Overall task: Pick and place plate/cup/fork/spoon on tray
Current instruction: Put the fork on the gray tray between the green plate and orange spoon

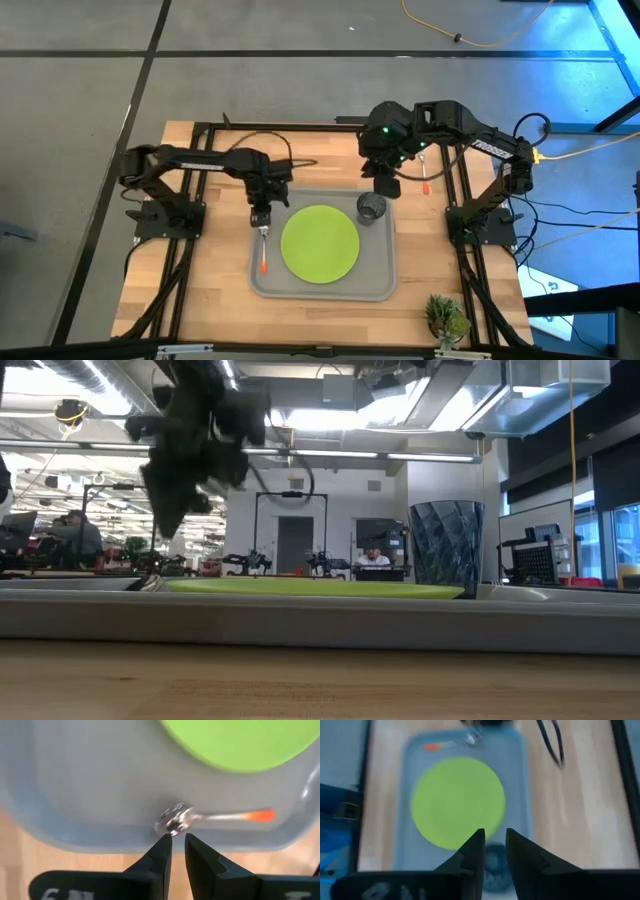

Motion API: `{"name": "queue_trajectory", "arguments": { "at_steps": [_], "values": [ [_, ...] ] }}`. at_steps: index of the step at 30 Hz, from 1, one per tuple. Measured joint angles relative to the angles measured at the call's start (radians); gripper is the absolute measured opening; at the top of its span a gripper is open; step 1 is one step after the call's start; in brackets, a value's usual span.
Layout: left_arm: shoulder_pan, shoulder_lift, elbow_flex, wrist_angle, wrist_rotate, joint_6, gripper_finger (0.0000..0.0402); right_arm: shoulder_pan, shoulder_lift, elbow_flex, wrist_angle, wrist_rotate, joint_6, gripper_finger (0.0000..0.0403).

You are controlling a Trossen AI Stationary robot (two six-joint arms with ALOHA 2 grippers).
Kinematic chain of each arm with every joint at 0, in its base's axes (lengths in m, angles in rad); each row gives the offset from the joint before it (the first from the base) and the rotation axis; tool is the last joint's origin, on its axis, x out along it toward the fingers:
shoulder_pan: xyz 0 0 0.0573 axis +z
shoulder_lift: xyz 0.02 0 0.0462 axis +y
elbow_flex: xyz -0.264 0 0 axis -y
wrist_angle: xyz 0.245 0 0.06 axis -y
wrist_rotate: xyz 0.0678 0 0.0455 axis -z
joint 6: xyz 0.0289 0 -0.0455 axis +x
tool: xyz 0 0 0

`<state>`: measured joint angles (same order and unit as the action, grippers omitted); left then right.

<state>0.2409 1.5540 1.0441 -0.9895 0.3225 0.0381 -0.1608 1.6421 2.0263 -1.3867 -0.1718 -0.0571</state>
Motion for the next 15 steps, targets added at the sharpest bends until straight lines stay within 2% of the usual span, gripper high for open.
{"name": "queue_trajectory", "arguments": {
  "at_steps": [5,11,15],
  "values": [
    [-0.005,-0.142,0.07,0.011,-0.027,-0.113,0.0045,-0.093,0.001,-0.036,-0.093,0.047,0.022,0.0078],
    [-0.044,-0.279,0.14,0.022,-0.167,-0.229,0.0045,-0.224,0.0,-0.103,-0.085,0.056,0.083,0.0078],
    [-0.065,-0.346,0.161,0.022,-0.253,-0.272,0.0045,-0.297,0.0,-0.16,-0.105,0.099,0.188,0.0078]
  ]
}}
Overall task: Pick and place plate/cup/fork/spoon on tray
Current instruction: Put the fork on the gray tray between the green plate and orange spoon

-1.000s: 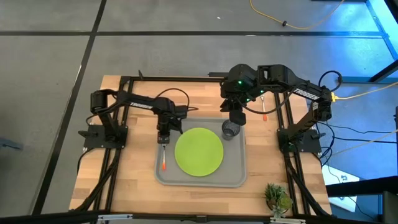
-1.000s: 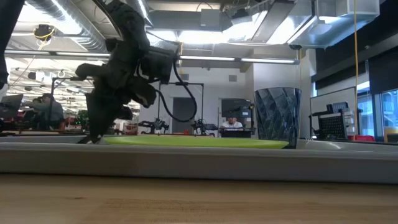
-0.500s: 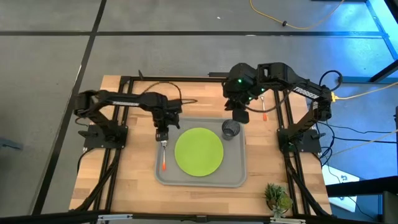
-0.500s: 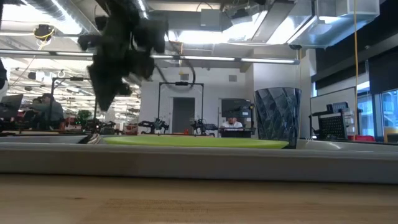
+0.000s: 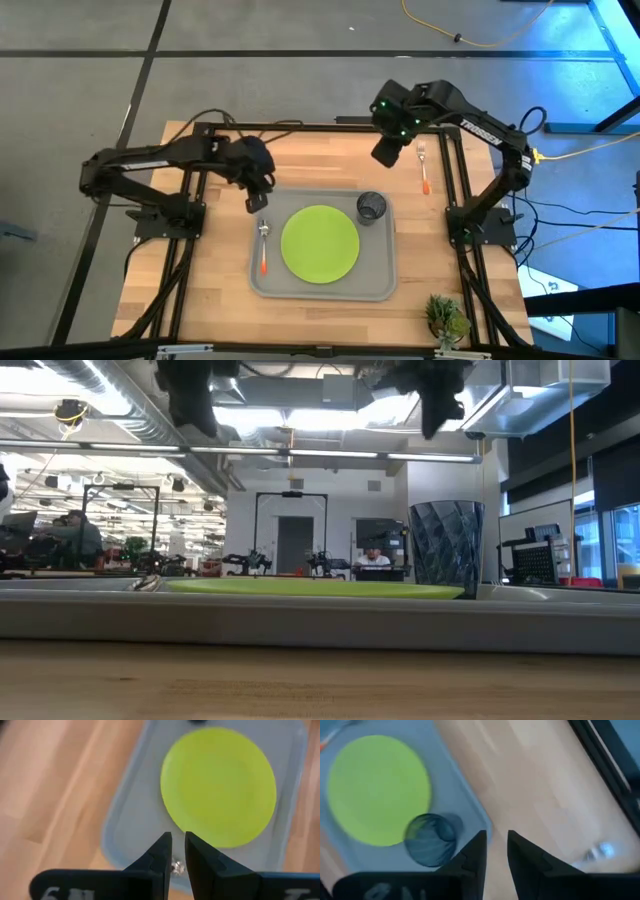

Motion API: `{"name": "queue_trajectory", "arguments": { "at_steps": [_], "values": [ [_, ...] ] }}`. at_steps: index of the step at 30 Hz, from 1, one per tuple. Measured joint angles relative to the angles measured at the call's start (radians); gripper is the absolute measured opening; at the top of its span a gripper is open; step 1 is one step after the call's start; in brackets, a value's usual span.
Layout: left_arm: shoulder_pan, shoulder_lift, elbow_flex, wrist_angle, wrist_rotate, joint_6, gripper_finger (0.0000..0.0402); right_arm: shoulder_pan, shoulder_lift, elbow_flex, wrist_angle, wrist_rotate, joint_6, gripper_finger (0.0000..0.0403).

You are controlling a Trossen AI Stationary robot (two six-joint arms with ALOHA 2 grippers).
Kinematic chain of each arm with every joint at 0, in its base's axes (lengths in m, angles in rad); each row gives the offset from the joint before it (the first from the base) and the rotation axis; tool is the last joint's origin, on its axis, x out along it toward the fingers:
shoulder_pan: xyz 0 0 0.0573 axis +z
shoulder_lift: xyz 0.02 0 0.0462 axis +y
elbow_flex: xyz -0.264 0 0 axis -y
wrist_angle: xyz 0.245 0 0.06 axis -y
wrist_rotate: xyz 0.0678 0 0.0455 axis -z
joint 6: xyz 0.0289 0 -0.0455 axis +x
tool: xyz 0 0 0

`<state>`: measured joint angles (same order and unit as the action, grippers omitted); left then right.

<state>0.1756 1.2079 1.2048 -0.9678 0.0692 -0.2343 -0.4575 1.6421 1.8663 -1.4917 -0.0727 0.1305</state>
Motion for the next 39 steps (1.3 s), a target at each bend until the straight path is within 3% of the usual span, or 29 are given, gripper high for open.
{"name": "queue_trajectory", "arguments": {
  "at_steps": [8,13,22,31,39],
  "values": [
    [0.001,-0.07,0.003,0.0,-0.127,0.054,0.0045,-0.105,0.0,-0.111,0.005,0.172,0.399,0.0078],
    [0.001,-0.07,0.003,0.0,-0.21,0.124,0.0045,-0.182,-0.004,-0.22,0.007,0.186,0.627,0.0078],
    [0.048,-0.065,0.003,0.039,-0.247,0.232,0.0045,-0.287,-0.004,-0.474,0.057,0.153,0.739,0.0078],
    [0.145,-0.071,0.003,0.108,-0.235,0.272,0.0045,-0.375,-0.004,-0.67,0.306,0.123,0.715,0.0078],
    [0.194,-0.071,0.003,0.164,-0.207,0.273,0.0045,-0.411,-0.004,-0.766,0.331,0.134,0.696,0.0078]
  ]
}}
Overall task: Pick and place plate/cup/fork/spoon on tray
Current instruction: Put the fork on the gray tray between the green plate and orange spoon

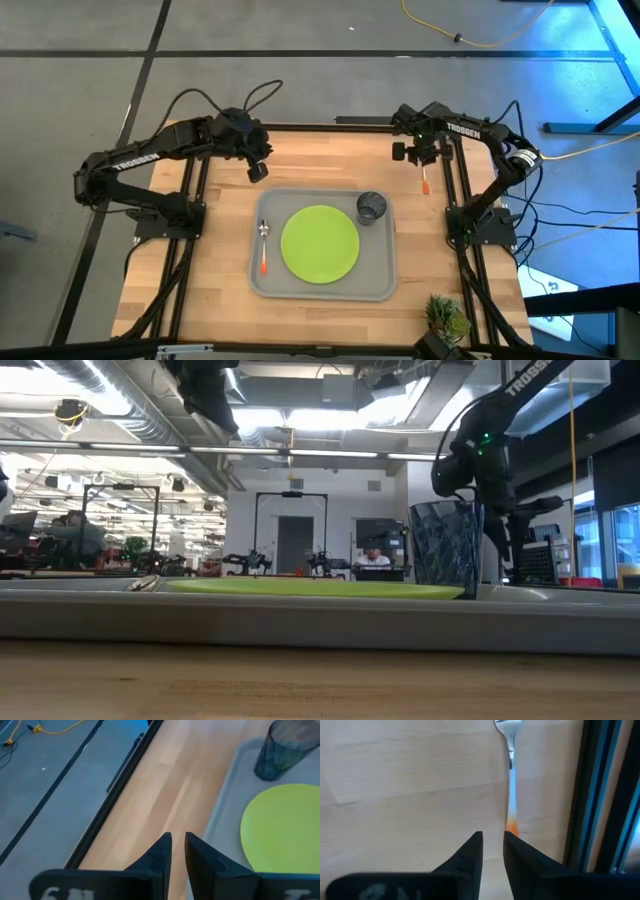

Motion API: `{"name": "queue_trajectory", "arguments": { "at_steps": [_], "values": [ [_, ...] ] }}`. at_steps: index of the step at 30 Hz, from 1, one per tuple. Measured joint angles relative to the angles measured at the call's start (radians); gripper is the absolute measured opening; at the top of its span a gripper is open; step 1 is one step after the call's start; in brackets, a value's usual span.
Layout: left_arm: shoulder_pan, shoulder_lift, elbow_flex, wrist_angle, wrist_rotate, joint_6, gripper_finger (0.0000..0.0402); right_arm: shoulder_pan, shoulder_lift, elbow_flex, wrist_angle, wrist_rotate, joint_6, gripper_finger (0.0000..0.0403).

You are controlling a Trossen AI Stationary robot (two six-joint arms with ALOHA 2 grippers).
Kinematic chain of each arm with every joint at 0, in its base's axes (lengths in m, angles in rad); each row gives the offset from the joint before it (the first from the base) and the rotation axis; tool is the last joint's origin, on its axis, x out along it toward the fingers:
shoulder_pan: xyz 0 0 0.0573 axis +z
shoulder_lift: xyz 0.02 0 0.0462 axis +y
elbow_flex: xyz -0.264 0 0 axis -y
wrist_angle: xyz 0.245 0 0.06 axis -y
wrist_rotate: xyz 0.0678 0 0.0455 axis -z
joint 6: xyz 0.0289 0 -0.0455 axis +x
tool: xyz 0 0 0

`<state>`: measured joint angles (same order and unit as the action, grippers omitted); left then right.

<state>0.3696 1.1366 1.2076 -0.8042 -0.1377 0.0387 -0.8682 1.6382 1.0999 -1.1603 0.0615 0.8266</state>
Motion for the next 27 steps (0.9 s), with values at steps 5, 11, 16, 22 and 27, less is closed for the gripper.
{"name": "queue_trajectory", "arguments": {
  "at_steps": [5,11,16,22,27],
  "values": [
    [0.022,0.0,0.0,0.011,0.026,0.0,0.0045,-0.003,0.0,0.043,-0.002,0.026,-0.047,0.0078],
    [0.033,0.0,0.0,0.014,0.032,-0.002,0.0045,-0.009,0.0,0.132,-0.044,0.014,-0.096,0.0078],
    [0.032,0.0,0.0,0.014,0.032,-0.001,0.0045,-0.004,0.0,0.251,-0.07,0.006,-0.155,0.0078],
    [0.032,0.0,0.0,0.014,0.024,-0.001,0.0045,-0.005,0.0,0.438,-0.092,-0.004,-0.179,0.0078],
    [0.032,0.0,0.0,0.014,0.024,-0.001,0.0045,-0.018,0.0,0.543,-0.125,0.026,-0.175,0.0078]
  ]
}}
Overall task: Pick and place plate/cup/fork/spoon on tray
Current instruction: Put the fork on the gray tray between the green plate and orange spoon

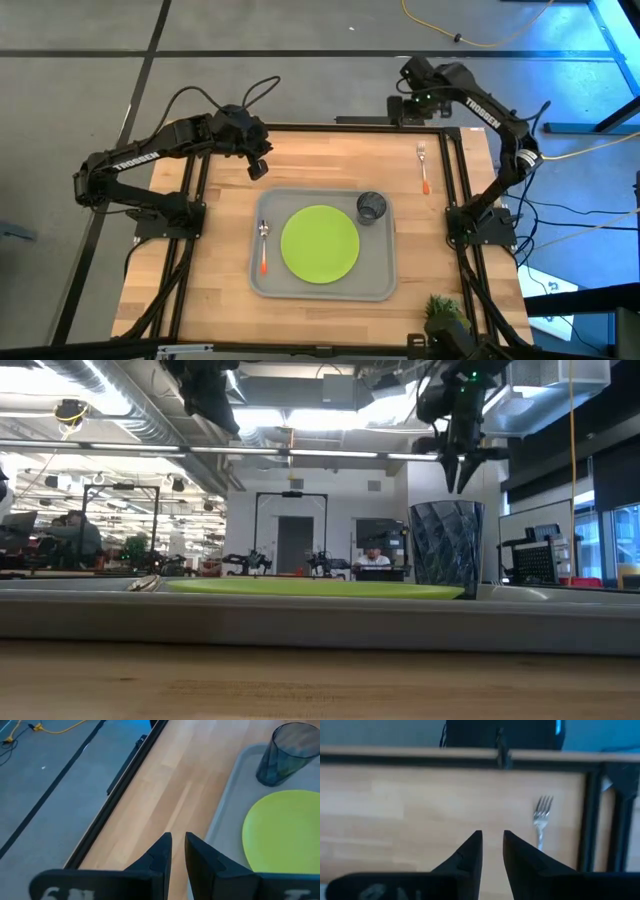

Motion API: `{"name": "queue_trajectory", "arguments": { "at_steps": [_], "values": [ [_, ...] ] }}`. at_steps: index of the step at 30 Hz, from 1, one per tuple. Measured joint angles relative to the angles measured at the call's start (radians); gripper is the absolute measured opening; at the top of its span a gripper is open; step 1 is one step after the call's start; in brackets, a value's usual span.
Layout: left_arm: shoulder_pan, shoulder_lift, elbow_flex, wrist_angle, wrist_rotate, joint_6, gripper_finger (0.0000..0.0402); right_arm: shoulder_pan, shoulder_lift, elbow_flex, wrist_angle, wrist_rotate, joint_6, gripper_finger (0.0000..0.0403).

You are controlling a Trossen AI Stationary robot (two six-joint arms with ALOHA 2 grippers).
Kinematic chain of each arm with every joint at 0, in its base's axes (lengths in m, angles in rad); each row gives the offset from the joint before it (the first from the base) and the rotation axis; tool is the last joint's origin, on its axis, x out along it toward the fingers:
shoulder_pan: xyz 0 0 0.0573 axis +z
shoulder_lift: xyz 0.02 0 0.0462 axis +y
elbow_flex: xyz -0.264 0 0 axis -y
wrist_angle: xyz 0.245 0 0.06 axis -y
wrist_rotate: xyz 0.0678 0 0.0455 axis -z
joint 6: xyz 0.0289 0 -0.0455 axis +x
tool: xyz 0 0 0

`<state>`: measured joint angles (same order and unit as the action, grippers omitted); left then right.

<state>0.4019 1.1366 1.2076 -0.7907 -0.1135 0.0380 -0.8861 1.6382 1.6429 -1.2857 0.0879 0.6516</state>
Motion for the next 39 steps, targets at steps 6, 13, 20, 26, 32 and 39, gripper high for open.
{"name": "queue_trajectory", "arguments": {
  "at_steps": [6,13,20,26,32,39],
  "values": [
    [0.011,0.0,0.0,0.0,0.0,0.001,0.0045,-0.012,0.0,0.024,-0.002,-0.012,-0.12,0.0078],
    [0.033,0.0,0.0,-0.001,0.005,0.002,0.0045,-0.088,0.0,0.025,0.001,-0.133,-0.223,0.0078],
    [0.039,0.0,0.0,-0.001,0.008,0.053,0.0045,-0.119,0.0,0.024,0.004,-0.198,-0.452,0.0078],
    [0.039,0.0,0.0,-0.001,0.008,0.06,0.0045,-0.099,0.0,0.024,-0.001,-0.271,-0.778,0.0078],
    [0.039,0.0,0.0,-0.001,0.008,0.05,0.0045,-0.071,0.0,0.009,-0.131,-0.216,-0.443,0.0078],
    [0.039,0.0,0.0,-0.001,0.008,0.05,0.0045,-0.016,-0.003,-0.12,-0.285,-0.012,-0.073,0.0078]
  ]
}}
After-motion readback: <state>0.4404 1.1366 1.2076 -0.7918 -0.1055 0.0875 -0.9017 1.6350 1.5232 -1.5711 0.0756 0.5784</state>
